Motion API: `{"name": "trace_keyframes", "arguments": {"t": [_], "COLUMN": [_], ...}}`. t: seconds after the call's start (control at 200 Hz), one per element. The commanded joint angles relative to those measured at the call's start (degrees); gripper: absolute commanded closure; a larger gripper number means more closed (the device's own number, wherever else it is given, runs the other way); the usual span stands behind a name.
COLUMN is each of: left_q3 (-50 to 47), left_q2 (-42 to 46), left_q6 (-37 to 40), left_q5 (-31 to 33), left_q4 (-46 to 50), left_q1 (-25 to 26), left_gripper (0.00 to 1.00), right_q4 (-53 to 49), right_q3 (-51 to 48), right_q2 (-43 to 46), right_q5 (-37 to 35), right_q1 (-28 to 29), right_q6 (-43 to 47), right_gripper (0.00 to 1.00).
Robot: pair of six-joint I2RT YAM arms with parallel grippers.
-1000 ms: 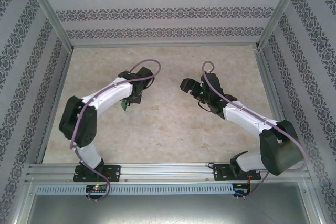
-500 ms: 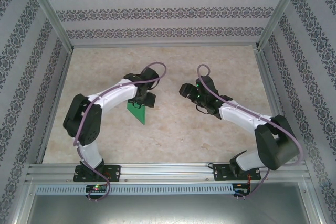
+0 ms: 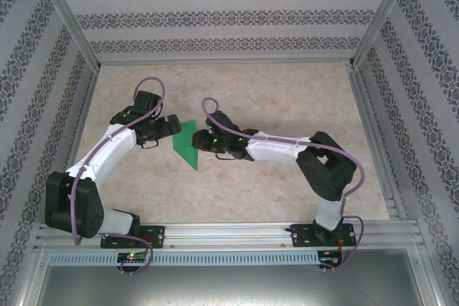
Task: Fold a paper plane with a square sheet of paper (pick it up from the middle)
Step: Turn over the paper at the center of the table, then move the paper to the center of the table.
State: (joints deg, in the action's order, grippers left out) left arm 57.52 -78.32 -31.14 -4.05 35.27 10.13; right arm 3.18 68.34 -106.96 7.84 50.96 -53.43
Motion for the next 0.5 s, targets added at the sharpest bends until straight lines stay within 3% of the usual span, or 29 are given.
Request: {"name": "trace_keyframes", "arguments": {"t": [0.0, 0.495], "left_q3": [-2.09, -4.71], "left_q2": [3.12, 4.53], "left_q6": [-3.03, -6.21], "left_q5": [-1.57, -3.35], "left_q4": [-3.24, -5.94], "left_q1": [-2.15, -5.74], "left_gripper": [0.00, 0.00], "right_q4": [-4.42, -18.52], "right_q3": [5.18, 16.72], "right_q2": [-3.87, -14.81], "right_q5": [0.59, 3.19], "right_q1": [1.85, 1.02], "right_q6": [0.14, -0.87], "right_gripper": [0.65, 0.67]}}
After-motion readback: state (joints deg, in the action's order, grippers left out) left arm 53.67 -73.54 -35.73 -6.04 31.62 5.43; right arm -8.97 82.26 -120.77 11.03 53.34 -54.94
